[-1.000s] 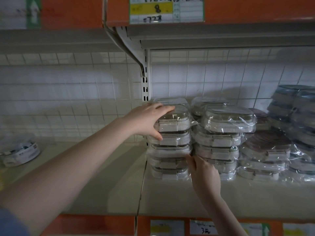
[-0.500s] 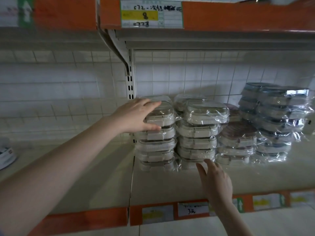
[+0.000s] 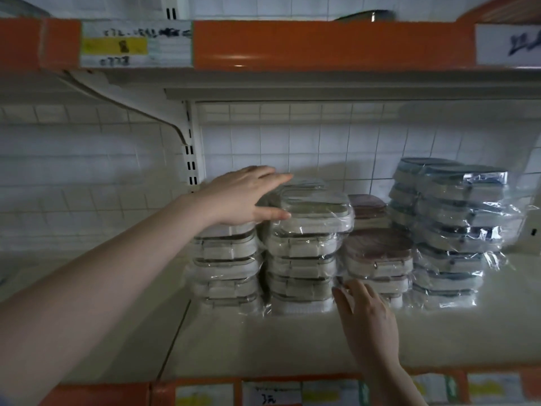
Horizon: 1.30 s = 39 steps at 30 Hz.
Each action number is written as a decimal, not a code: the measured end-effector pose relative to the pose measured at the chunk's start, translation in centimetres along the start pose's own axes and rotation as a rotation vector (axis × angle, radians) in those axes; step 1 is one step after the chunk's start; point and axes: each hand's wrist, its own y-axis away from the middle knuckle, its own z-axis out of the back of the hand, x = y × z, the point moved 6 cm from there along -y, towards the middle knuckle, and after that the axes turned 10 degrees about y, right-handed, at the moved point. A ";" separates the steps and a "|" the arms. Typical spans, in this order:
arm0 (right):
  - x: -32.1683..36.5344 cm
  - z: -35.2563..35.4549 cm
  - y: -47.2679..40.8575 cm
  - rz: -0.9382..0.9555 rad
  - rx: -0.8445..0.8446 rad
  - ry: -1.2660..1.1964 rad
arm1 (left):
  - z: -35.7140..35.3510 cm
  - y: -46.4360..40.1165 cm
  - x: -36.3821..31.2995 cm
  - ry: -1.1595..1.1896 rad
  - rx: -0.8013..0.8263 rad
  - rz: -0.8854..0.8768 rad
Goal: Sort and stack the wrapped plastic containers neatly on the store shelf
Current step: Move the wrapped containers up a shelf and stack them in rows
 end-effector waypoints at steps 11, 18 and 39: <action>-1.2 -1.9 -0.9 0.201 0.089 -0.055 | -2.2 -4.7 -4.4 0.102 0.136 -0.032; -0.9 -2.5 -1.2 0.150 0.159 -0.054 | -2.7 -4.4 -3.3 0.131 0.157 -0.046; 1.2 -3.8 -1.6 -0.086 0.286 -0.022 | -2.8 -3.3 -1.4 0.160 0.128 -0.088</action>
